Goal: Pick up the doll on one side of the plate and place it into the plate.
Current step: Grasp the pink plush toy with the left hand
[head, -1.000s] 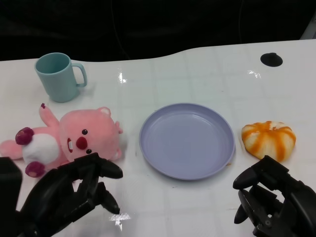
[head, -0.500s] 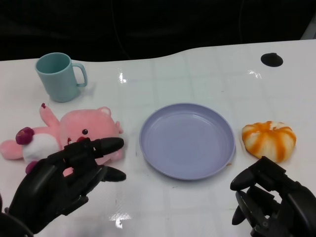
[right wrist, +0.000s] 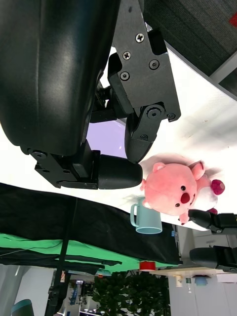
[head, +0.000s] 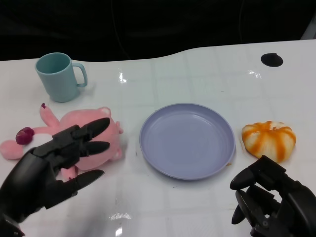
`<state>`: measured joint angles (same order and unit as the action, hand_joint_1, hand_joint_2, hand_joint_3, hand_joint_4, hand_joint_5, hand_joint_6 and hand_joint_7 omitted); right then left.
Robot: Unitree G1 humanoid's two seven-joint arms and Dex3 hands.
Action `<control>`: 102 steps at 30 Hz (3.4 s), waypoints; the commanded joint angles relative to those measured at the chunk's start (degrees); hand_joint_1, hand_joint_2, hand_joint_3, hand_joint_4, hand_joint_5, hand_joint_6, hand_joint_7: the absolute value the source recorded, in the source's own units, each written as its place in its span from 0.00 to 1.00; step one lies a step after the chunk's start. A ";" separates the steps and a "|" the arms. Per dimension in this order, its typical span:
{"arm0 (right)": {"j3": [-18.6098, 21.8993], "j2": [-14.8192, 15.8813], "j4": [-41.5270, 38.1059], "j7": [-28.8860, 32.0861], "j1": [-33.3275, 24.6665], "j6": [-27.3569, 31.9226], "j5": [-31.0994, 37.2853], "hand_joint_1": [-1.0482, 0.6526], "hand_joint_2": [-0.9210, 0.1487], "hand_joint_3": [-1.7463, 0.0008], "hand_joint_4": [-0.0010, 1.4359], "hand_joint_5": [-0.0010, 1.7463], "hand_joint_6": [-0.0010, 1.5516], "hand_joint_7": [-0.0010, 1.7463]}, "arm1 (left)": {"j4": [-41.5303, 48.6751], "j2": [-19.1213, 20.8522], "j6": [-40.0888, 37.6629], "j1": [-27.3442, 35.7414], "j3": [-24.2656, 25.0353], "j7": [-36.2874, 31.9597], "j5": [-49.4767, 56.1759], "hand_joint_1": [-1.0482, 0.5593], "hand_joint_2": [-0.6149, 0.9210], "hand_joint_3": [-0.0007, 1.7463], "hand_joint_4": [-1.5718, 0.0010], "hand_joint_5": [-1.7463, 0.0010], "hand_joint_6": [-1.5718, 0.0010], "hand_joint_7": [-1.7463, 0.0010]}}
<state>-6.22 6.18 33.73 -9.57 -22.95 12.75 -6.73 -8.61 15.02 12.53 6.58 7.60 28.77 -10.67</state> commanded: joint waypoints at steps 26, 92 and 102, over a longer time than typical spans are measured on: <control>0.12 0.38 0.54 -0.28 0.41 -0.30 -0.03 0.44 0.00 0.65 0.36 1.00 0.25 0.96 | -5.73 16.01 -4.72 -3.62 0.43 -17.24 48.51 0.26 0.99 0.01 1.00 0.90 0.93 1.00; 0.37 1.06 1.22 -0.30 -0.11 0.53 0.49 0.43 0.00 0.68 0.37 0.98 0.28 0.92 | 59.25 12.78 -10.54 -38.42 -32.11 -26.66 53.66 0.37 0.96 0.00 0.81 0.96 0.82 0.98; 0.84 1.03 1.09 -0.43 0.06 0.55 0.27 0.43 0.00 0.68 0.38 0.98 0.28 0.93 | 67.06 12.55 -3.57 -40.47 -33.60 -31.15 51.57 0.53 1.00 0.03 0.47 0.48 0.24 0.95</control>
<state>-6.26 6.54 34.50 -9.88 -22.94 13.42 -6.06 55.96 27.64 8.39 -35.90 -24.47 -3.35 40.12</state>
